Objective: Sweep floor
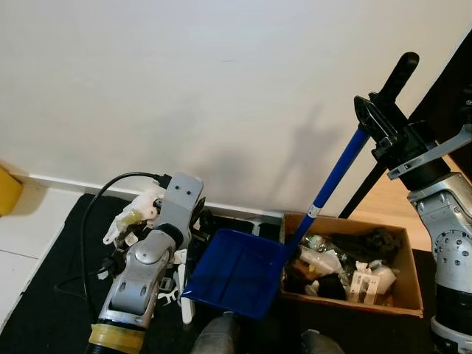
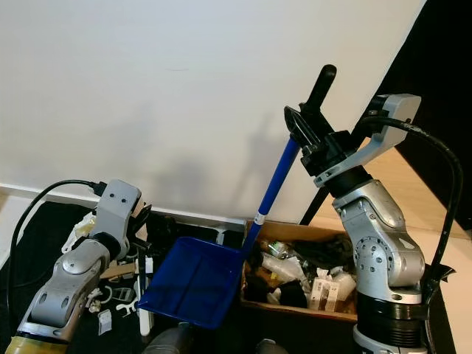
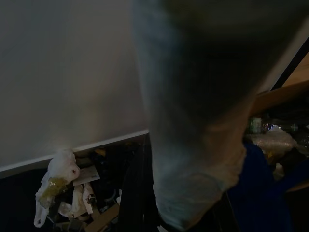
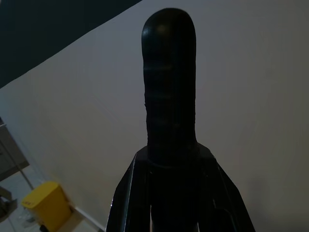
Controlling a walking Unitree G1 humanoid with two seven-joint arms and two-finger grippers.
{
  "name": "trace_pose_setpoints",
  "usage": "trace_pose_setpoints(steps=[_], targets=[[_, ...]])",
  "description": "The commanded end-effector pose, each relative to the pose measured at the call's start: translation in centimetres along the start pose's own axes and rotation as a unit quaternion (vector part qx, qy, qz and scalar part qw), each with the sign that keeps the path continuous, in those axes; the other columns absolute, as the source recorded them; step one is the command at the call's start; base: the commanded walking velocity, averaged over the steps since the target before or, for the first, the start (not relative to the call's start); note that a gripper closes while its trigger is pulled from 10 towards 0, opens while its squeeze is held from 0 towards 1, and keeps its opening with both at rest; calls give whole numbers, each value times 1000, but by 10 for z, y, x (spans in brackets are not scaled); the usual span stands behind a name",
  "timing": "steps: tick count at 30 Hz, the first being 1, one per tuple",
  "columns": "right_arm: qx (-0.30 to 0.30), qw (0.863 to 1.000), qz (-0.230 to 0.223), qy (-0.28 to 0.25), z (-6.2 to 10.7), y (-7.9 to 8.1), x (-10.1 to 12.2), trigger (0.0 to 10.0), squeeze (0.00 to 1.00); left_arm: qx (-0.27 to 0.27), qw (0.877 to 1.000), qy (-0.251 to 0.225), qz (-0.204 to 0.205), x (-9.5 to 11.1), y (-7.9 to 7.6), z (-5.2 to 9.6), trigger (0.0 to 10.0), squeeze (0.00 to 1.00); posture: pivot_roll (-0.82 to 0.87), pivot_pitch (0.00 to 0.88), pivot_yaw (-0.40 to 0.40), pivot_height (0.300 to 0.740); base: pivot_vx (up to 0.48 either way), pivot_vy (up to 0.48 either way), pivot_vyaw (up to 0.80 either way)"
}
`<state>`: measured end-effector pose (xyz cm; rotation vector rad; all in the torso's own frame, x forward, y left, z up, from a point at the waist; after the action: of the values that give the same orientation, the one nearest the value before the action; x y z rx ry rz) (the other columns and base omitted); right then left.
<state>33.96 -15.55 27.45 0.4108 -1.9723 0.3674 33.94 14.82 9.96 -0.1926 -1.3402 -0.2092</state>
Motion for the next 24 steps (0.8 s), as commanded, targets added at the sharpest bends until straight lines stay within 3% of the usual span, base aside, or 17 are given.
trace_pose_setpoints(steps=[1,12,24], targets=[[14,1000,-21,-10,-1,10,1,10000,0,4,1000,10,-10,-5,3,2,10000,0,103,161,61,740,0,0,0],[19,999,-27,-9,-2,14,-1,10000,0,19,1000,7,-2,-4,10,2,10000,0,99,162,62,740,92,-395,0],[22,999,-28,-7,-1,16,0,10000,0,30,1000,7,8,-5,14,2,10000,0,94,165,60,740,47,0,0]])
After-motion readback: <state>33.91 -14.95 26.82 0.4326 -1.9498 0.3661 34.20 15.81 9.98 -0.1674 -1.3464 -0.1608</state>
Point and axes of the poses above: a point about 5 cm out from each wrist's last joint towards the gripper, its own z axis pointing back from the gripper into the wrist, its own x axis along the axis of the wrist's last joint, y = z × x, the point moved 6 cm from there along -z, pointing out of the wrist towards the gripper, and after that the axes turned 15 degrees about z, right-handed, at the moved point
